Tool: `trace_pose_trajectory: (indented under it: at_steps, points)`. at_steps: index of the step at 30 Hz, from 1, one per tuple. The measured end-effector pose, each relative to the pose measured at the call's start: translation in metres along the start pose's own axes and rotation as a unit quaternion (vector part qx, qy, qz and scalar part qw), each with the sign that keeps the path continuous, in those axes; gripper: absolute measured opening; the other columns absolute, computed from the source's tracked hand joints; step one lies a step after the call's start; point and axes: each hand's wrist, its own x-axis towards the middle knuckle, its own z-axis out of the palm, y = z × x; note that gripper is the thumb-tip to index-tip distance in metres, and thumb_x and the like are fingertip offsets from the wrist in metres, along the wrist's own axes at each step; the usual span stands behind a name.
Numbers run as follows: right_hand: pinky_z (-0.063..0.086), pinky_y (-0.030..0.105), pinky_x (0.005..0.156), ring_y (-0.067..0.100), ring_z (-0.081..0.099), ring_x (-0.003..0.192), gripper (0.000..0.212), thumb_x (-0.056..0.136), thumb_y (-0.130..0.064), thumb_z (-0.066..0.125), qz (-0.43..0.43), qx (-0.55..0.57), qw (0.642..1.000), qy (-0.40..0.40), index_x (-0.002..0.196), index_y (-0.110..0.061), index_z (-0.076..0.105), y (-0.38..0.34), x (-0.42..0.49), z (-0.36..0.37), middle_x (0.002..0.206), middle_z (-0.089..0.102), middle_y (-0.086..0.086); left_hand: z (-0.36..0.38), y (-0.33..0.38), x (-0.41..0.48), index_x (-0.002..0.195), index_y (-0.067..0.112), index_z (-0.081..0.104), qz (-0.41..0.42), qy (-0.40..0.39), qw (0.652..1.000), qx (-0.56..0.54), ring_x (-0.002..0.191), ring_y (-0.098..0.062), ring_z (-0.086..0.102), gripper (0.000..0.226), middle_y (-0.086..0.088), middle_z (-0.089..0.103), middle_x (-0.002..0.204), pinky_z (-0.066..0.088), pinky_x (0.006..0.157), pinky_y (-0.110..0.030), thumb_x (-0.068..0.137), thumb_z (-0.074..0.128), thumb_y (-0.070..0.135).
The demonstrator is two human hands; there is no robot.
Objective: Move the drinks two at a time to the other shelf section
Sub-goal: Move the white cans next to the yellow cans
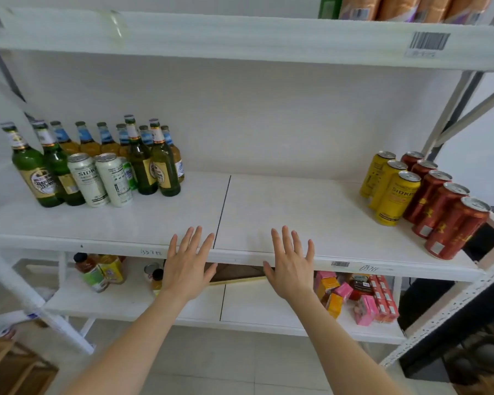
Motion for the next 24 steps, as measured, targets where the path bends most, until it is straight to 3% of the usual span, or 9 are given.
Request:
trace_pose_trajectory:
  at_steps: [8,13,17,20,24]
  points:
    - [-0.002,0.056,0.117,0.029,0.002,0.15,0.078,0.097,-0.056,0.033,-0.012,-0.024,1.0,-0.007,0.155,-0.022,-0.006,-0.076,0.043,0.016,0.164,-0.001,0.007,0.006,-0.085,0.008,0.154,0.022,0.027,-0.025,-0.033,0.999,-0.008,0.15,-0.03,0.018,0.069,-0.011,0.023,0.162,0.011,0.119,-0.052,0.096,0.044,0.055]
    - [0.015,0.058,0.115,0.03,0.024,0.146,0.078,0.091,-0.053,0.05,-0.006,-0.014,1.0,0.026,0.154,-0.019,0.019,-0.138,0.068,0.023,0.16,0.025,0.008,0.008,-0.148,0.01,0.156,0.025,0.016,-0.035,-0.04,0.998,-0.016,0.152,-0.027,0.006,0.067,-0.009,0.012,0.165,0.005,0.122,-0.051,0.099,0.036,0.053]
    - [0.003,0.056,0.117,0.028,0.009,0.15,0.078,0.095,-0.056,0.039,-0.023,-0.03,0.999,0.014,0.155,-0.021,0.003,-0.192,0.08,0.024,0.163,0.007,0.007,0.005,-0.204,0.004,0.157,0.026,0.01,-0.045,-0.045,0.998,-0.011,0.152,-0.026,0.002,0.067,-0.008,0.006,0.165,0.004,0.122,-0.051,0.1,0.031,0.054]
    - [0.008,0.058,0.117,0.029,0.015,0.149,0.079,0.093,-0.056,0.043,-0.01,-0.017,0.999,0.029,0.155,-0.02,0.01,-0.238,0.086,0.023,0.162,0.014,0.008,0.004,-0.252,-0.002,0.156,0.024,0.017,-0.042,-0.026,0.999,-0.02,0.152,-0.028,0.008,0.067,-0.009,0.012,0.164,0.006,0.122,-0.051,0.099,0.036,0.053]
    - [0.005,0.056,0.117,0.028,0.01,0.15,0.078,0.095,-0.057,0.037,0.004,-0.012,0.999,0.034,0.156,-0.021,0.005,-0.301,0.094,0.025,0.163,0.009,0.007,0.004,-0.318,-0.009,0.156,0.024,0.02,-0.03,-0.026,0.999,-0.016,0.151,-0.028,0.011,0.068,-0.01,0.015,0.164,0.009,0.122,-0.051,0.098,0.039,0.053]
